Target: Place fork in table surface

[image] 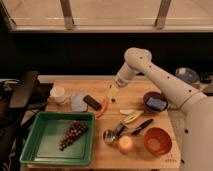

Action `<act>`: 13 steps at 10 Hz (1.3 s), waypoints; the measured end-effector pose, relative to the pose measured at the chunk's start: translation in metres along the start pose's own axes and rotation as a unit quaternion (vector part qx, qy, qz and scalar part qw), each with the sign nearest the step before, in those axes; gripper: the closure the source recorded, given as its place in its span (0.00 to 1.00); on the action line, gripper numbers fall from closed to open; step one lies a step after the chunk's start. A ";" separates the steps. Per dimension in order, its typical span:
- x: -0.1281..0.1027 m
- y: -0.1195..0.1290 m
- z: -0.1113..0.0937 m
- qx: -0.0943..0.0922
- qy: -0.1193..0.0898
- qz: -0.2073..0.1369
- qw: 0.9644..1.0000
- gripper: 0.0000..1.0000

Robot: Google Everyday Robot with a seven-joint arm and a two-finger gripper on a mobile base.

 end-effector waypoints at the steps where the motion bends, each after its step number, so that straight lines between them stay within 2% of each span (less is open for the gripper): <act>1: 0.000 -0.003 0.001 0.017 -0.006 0.010 1.000 0.35; 2: -0.003 -0.005 0.004 0.026 -0.009 0.017 0.999 0.35; 4: -0.012 -0.015 0.008 0.049 -0.001 0.029 0.998 0.35; 10: -0.012 -0.017 0.008 0.051 0.001 0.030 0.998 0.35; 13: -0.016 -0.020 0.017 0.053 -0.001 0.036 0.998 0.35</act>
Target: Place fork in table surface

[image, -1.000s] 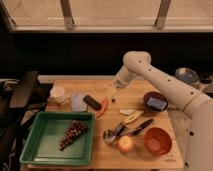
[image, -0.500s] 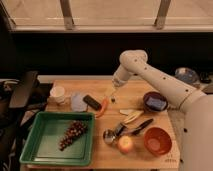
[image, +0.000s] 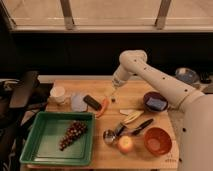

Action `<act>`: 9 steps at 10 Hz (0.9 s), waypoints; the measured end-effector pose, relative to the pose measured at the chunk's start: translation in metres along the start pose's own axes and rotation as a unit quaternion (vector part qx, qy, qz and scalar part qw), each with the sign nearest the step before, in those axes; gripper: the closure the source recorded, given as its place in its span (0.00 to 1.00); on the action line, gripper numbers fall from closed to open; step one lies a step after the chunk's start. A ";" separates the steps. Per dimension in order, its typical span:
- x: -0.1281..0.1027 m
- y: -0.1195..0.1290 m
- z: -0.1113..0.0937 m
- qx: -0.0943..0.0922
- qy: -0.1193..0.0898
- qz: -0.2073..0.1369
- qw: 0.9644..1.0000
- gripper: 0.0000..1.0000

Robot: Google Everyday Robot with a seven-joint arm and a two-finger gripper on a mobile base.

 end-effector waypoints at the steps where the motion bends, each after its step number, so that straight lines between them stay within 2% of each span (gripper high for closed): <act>1: -0.006 0.000 0.010 0.006 -0.006 0.006 1.000 0.35; 3: -0.009 -0.008 0.014 0.019 -0.016 0.028 0.999 0.35; 6: -0.017 -0.031 0.039 0.048 -0.013 0.061 0.997 0.35; 8: -0.019 -0.045 0.046 0.067 -0.015 0.084 0.994 0.35; 9: -0.020 -0.047 0.048 0.071 -0.016 0.089 0.993 0.35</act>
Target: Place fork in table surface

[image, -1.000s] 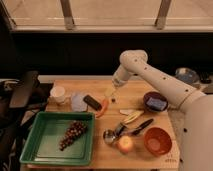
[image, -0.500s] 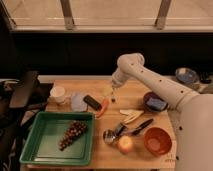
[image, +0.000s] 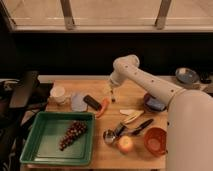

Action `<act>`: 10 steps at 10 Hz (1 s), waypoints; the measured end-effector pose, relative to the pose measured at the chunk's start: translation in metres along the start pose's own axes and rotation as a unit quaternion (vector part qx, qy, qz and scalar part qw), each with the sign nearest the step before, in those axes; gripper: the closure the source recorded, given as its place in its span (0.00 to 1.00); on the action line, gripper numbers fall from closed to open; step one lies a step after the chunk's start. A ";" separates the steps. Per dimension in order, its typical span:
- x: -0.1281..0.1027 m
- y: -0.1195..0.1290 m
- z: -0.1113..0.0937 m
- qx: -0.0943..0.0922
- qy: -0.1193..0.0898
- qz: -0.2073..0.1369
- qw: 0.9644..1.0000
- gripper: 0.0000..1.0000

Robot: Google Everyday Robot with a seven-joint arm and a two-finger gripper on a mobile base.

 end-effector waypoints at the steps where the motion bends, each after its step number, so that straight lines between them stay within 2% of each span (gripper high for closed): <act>1: -0.001 -0.002 0.003 0.001 0.000 0.007 1.000 0.35; 4: -0.005 -0.022 0.020 0.000 -0.004 0.035 0.999 0.35; 6: -0.009 -0.025 0.036 -0.013 -0.005 0.033 0.999 0.35; 10: -0.009 -0.027 0.037 -0.014 -0.005 0.034 0.999 0.35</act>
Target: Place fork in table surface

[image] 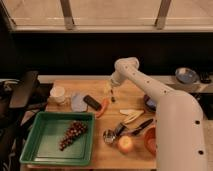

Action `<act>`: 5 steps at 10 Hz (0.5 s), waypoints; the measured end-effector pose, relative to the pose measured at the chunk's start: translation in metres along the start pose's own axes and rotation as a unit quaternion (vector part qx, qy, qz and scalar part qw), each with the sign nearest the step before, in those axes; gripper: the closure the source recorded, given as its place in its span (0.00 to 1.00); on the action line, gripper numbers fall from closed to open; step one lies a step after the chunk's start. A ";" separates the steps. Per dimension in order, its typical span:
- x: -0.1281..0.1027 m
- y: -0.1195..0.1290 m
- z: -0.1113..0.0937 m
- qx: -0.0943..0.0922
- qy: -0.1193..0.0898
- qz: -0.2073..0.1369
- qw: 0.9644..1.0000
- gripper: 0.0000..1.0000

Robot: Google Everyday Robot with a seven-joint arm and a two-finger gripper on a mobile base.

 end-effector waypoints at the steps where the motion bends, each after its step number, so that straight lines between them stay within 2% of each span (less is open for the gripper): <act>1: 0.001 -0.001 0.000 0.001 0.001 -0.001 1.000 0.35; 3: 0.003 -0.004 0.002 0.021 0.004 0.007 1.000 0.35; 4: 0.005 -0.007 0.007 0.046 0.007 0.011 0.999 0.35; 5: 0.006 -0.008 0.013 0.055 0.010 0.013 0.998 0.35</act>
